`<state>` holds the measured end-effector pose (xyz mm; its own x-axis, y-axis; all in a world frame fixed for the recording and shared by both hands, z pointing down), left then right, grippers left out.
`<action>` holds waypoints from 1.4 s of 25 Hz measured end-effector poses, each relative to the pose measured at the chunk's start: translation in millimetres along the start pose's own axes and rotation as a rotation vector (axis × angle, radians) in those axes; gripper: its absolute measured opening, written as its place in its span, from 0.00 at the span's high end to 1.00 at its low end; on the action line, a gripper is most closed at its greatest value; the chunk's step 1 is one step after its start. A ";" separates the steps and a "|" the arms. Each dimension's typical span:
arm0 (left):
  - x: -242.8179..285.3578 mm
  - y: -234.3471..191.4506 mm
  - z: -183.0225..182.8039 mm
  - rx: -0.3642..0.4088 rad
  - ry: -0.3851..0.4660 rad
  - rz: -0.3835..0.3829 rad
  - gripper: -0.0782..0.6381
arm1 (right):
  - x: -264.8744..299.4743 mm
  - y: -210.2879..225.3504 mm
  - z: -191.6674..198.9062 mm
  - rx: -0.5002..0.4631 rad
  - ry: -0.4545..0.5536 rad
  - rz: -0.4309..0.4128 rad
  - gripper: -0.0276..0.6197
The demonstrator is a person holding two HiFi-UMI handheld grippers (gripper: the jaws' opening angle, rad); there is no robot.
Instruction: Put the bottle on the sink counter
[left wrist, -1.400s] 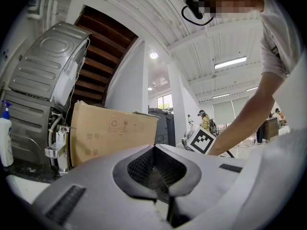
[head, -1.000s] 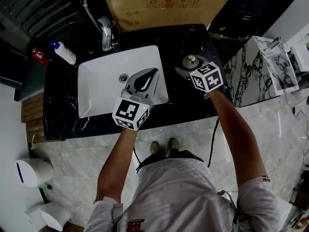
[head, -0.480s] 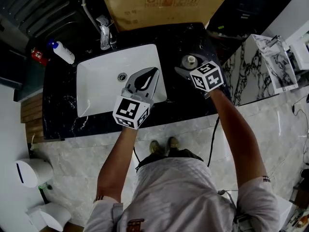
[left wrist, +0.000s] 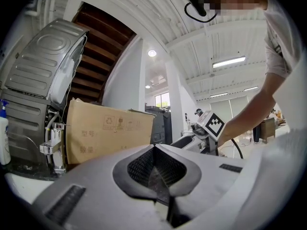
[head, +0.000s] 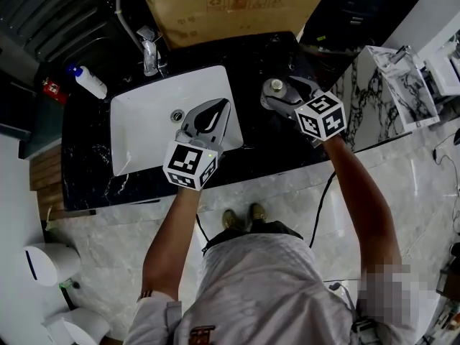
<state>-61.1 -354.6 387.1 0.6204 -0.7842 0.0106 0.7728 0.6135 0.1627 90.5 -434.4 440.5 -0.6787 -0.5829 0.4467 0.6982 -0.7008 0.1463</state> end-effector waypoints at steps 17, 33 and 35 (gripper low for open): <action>-32.5 15.1 -70.5 0.006 0.097 0.033 0.89 | -107.8 -86.0 -84.3 -0.003 0.376 -0.120 0.60; -58.5 42.9 -134.5 0.046 0.200 0.069 0.89 | -152.6 -168.0 -112.8 -0.176 0.619 -0.128 0.95; -61.6 47.4 -137.0 0.054 0.205 0.071 0.89 | -151.6 -174.0 -108.4 -0.180 0.621 -0.128 0.95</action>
<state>-44.3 -264.5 259.1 0.6913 -0.7008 -0.1759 0.7215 0.6562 0.2211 47.2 -268.6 251.7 -0.7968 -0.5814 -0.1643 0.5906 -0.8069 -0.0090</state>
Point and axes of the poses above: the fingertips, and each gripper's own axes: x forward along the fingers, y to its right, z out of its underside, the point moved 3 cm from there along -x, backward along the fingers, and after that the axes turned 10 degrees about x, right-handed, at the moved point
